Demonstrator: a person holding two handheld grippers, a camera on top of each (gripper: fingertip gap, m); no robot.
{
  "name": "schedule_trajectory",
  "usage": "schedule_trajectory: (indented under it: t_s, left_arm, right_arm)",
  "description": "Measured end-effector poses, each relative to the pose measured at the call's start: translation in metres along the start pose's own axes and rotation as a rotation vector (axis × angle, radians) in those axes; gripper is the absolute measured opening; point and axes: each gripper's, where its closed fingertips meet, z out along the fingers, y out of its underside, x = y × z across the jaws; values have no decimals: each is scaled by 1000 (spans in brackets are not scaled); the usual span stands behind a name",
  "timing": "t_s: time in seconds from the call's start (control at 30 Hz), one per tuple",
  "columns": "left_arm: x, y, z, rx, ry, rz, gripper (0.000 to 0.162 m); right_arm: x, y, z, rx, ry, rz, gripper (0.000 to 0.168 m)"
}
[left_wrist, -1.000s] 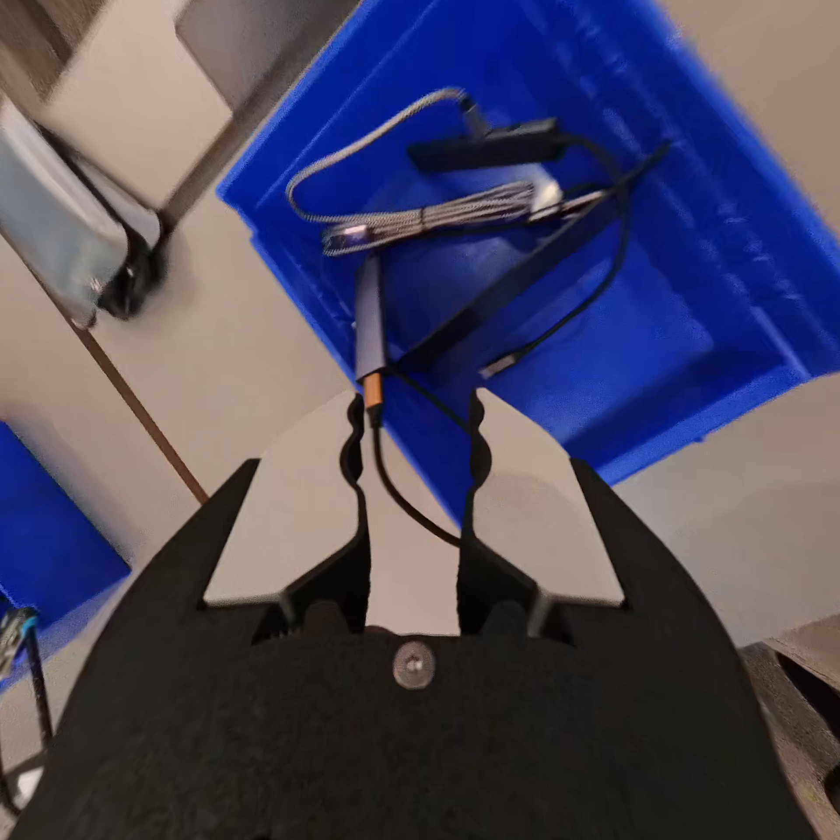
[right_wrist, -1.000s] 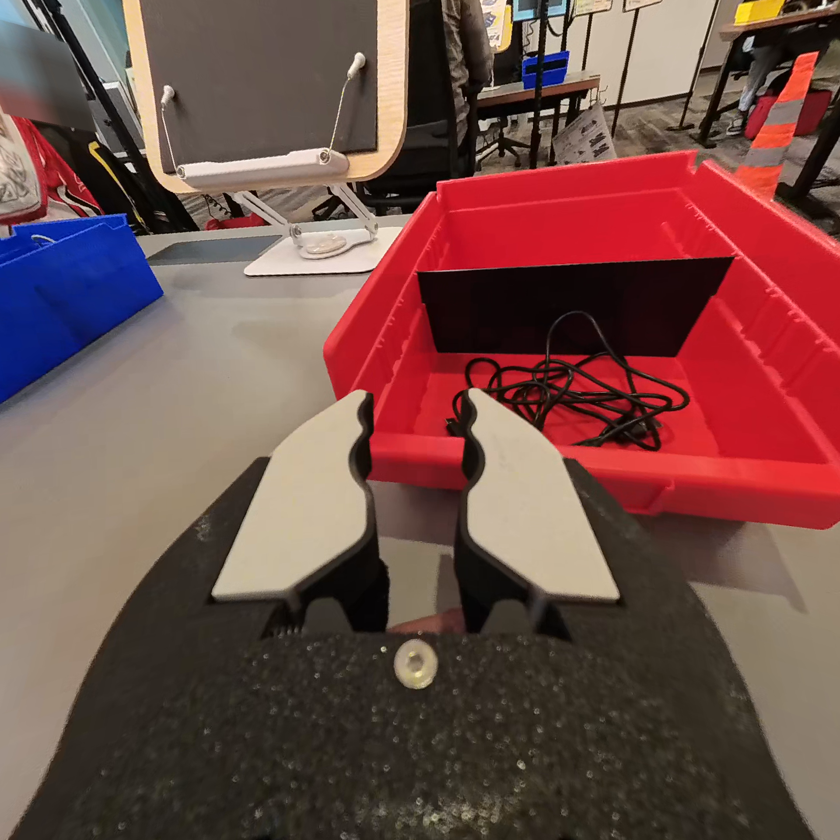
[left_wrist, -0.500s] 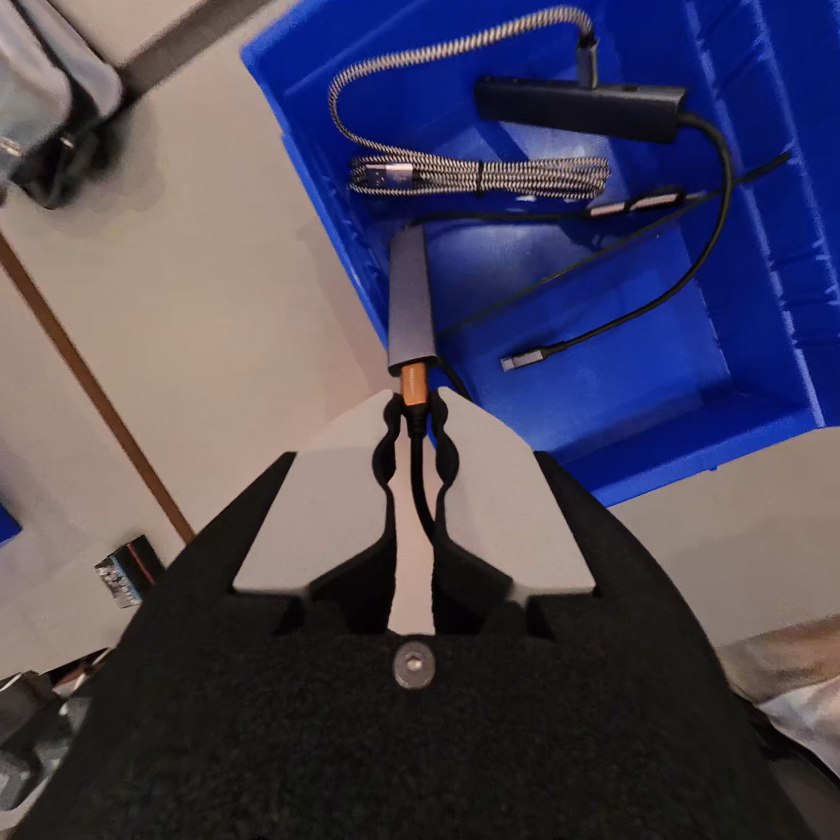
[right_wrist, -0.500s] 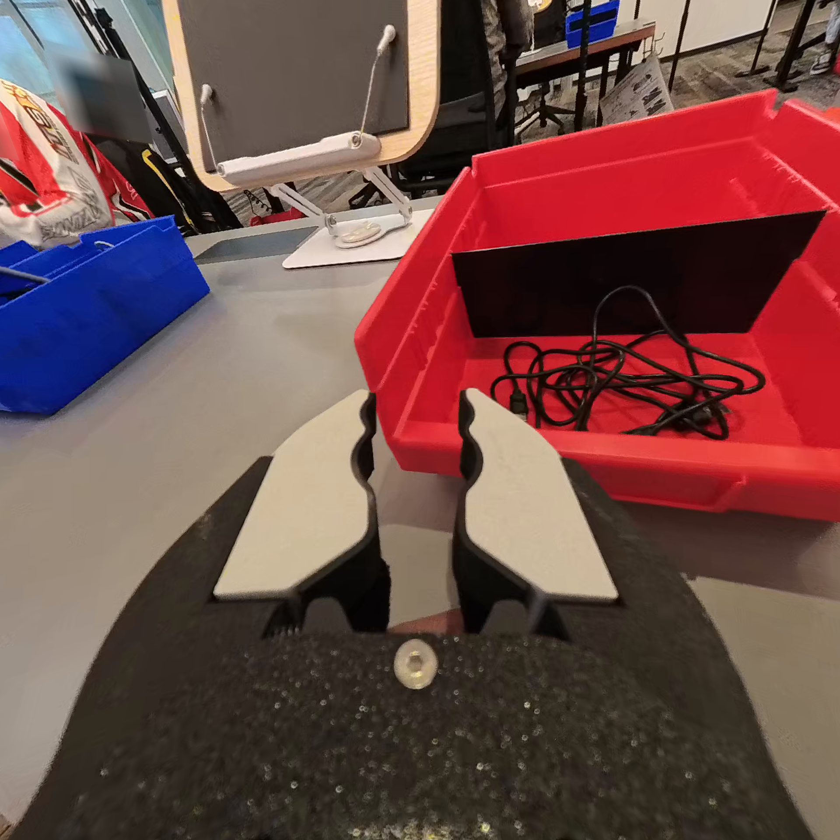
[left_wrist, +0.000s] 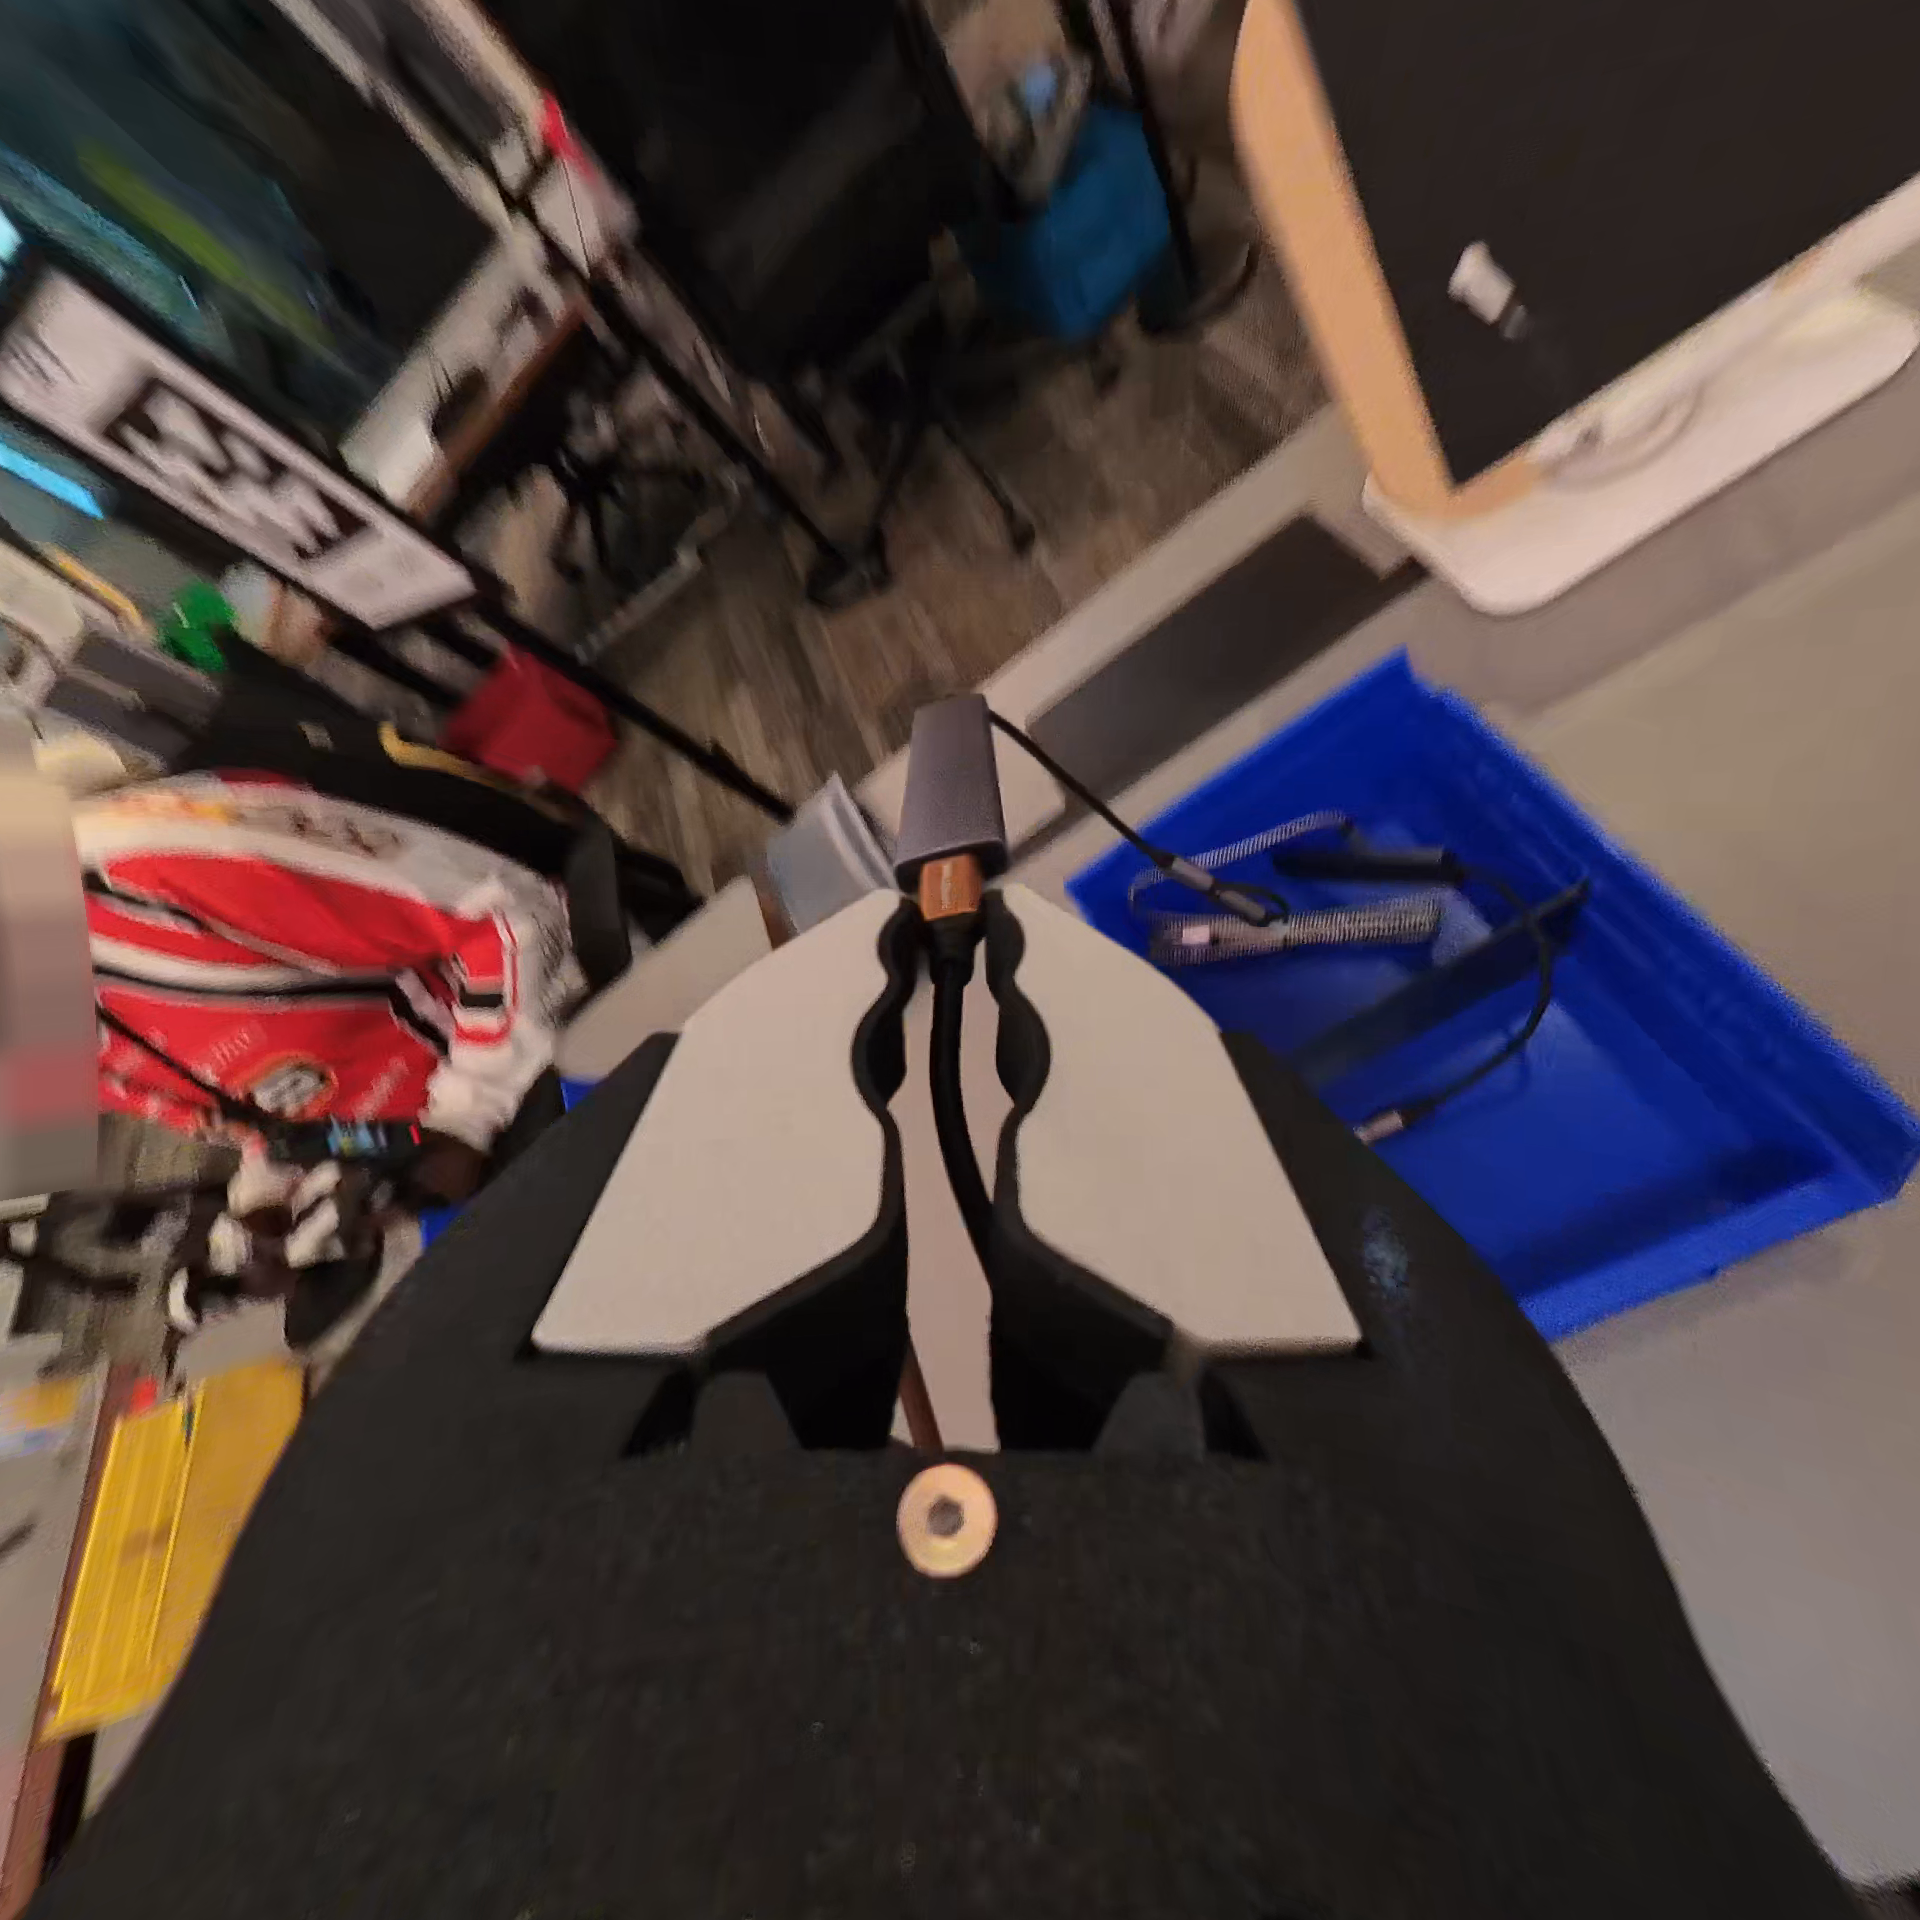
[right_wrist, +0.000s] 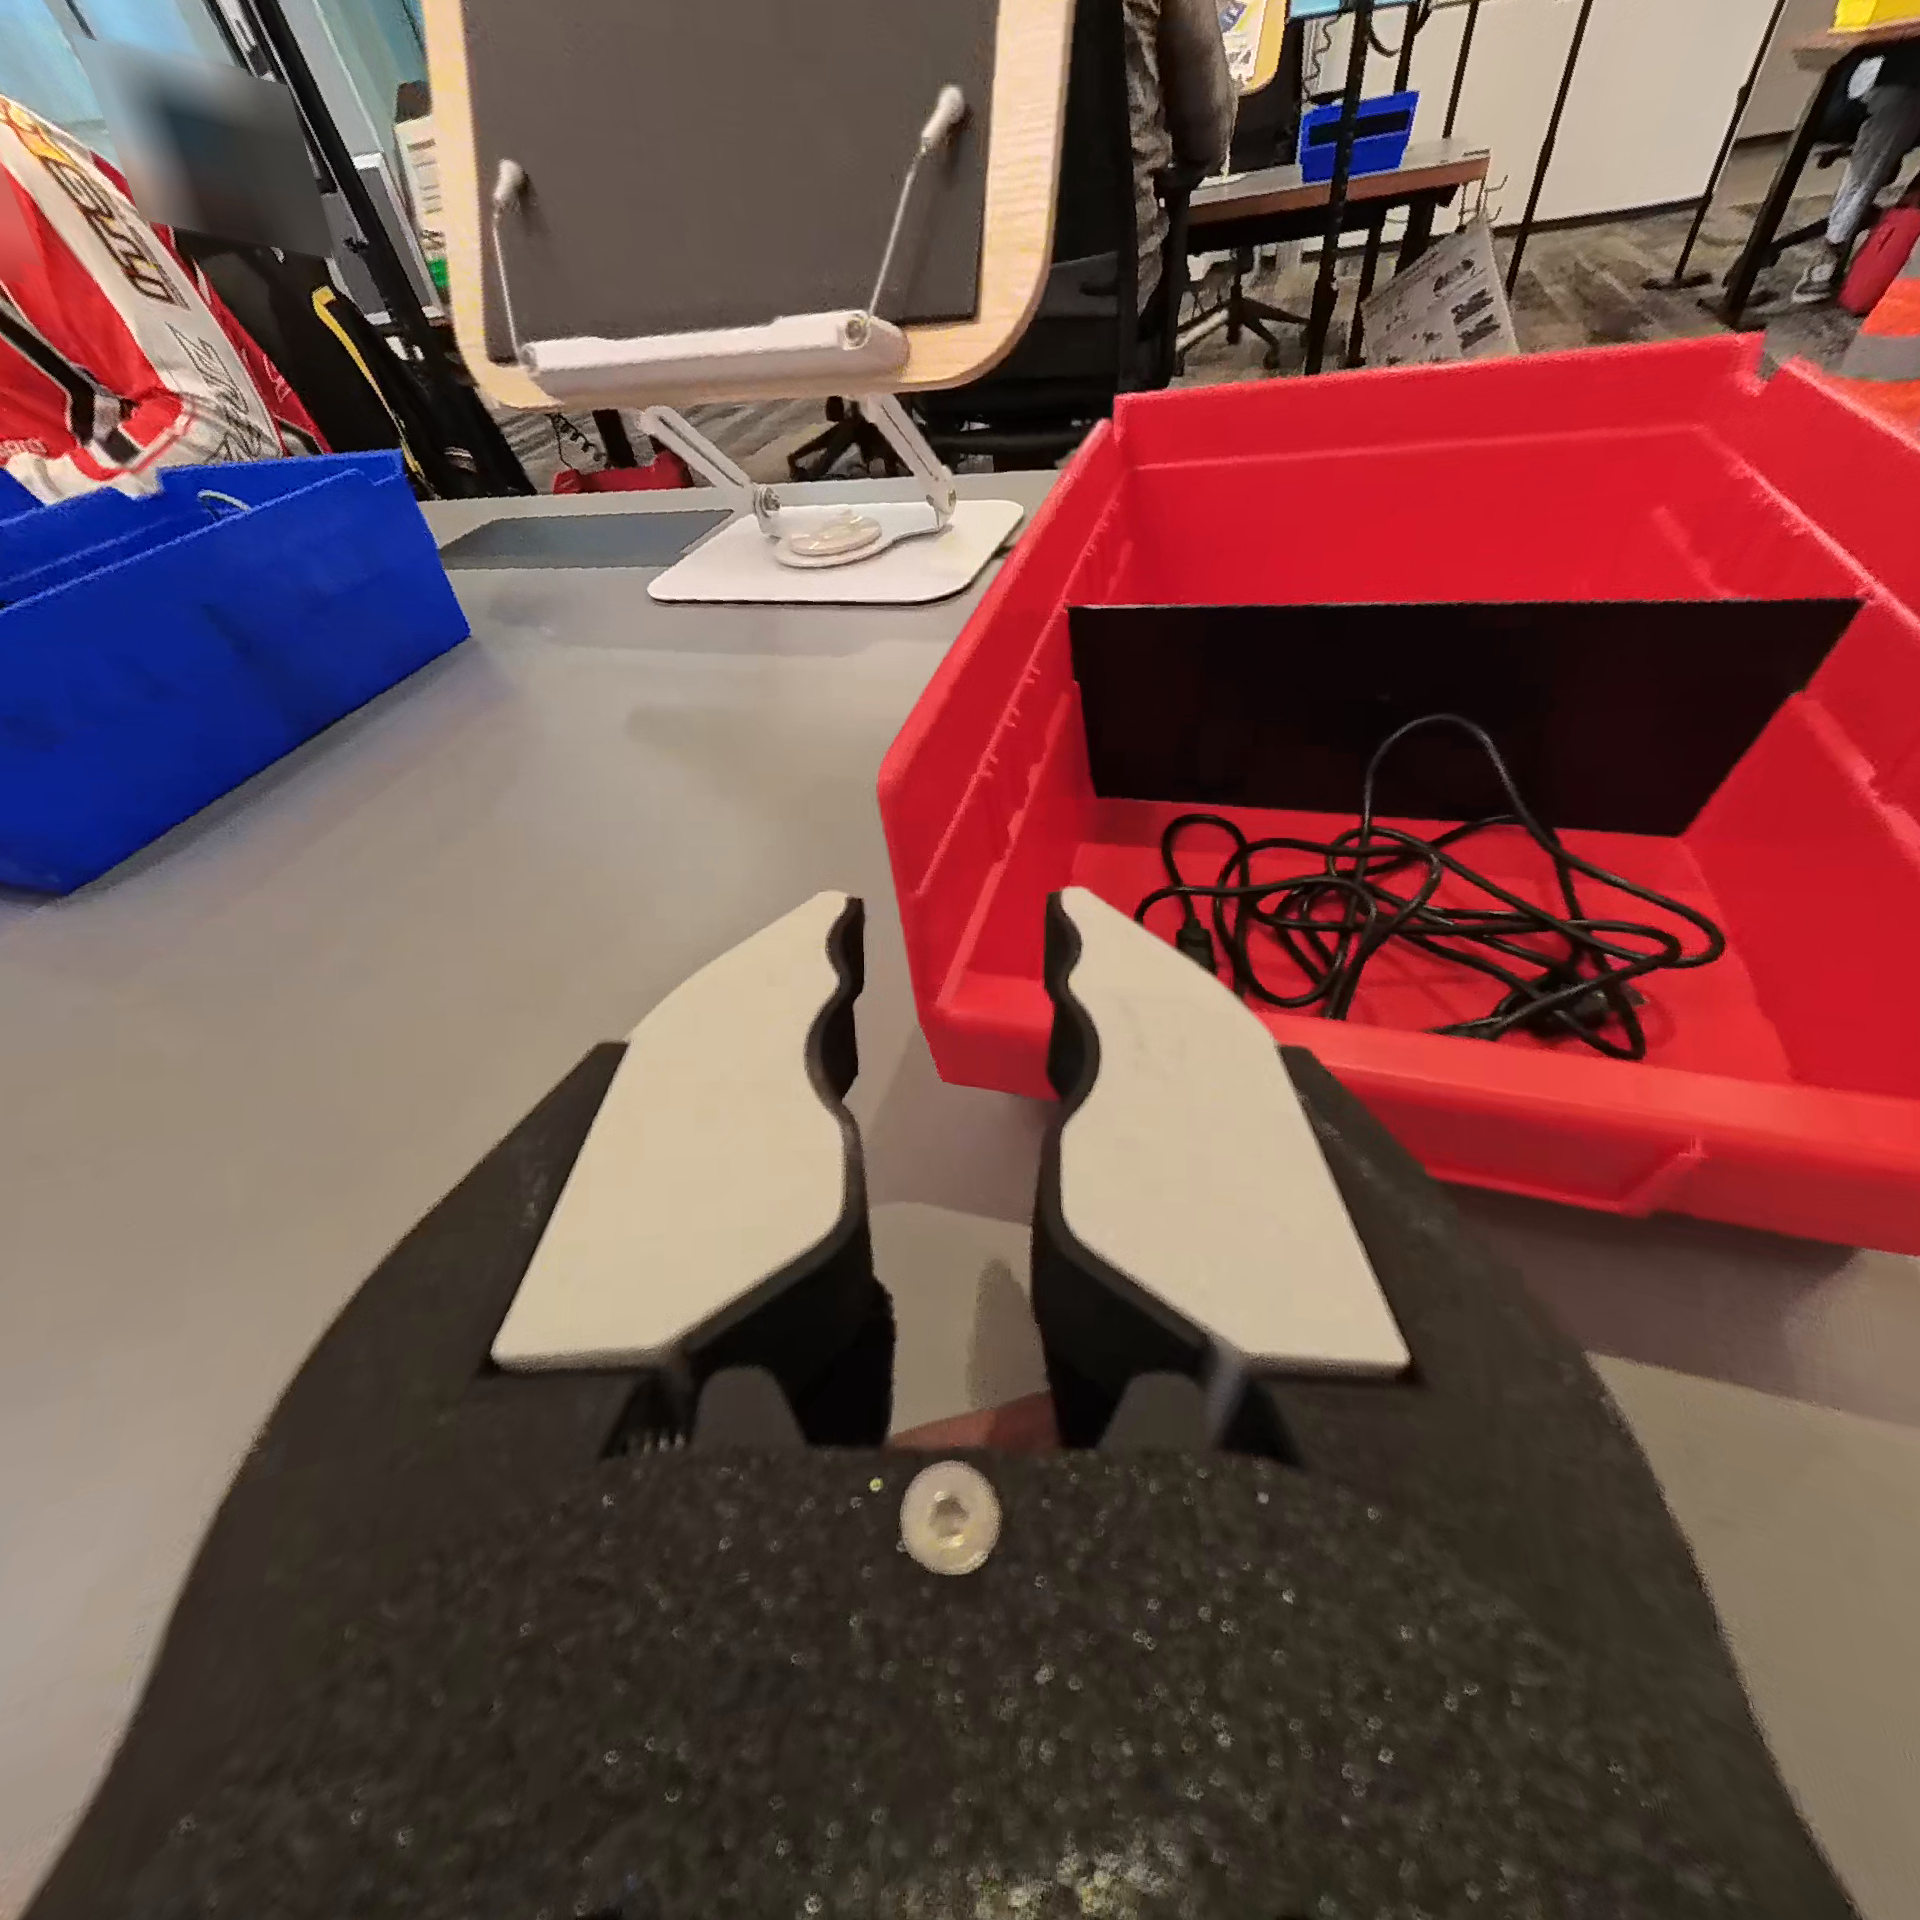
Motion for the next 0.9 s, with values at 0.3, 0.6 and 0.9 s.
schedule_trajectory:
  t_s: [0.3, 0.6, 0.9]
  left_arm:
    - [145, -71, -21, 322, 277, -33, 12]
    - [338, -68, 16, 291, 643, -133, 12]
    - [436, -25, 18, 198, 764, -129, 12]
  right_arm:
    - [-51, -19, 7, 53, -75, -182, 33]
    - [-196, -108, 47, 266, -353, -780, 36]
    - [-237, -62, 90, 252, -506, -989, 9]
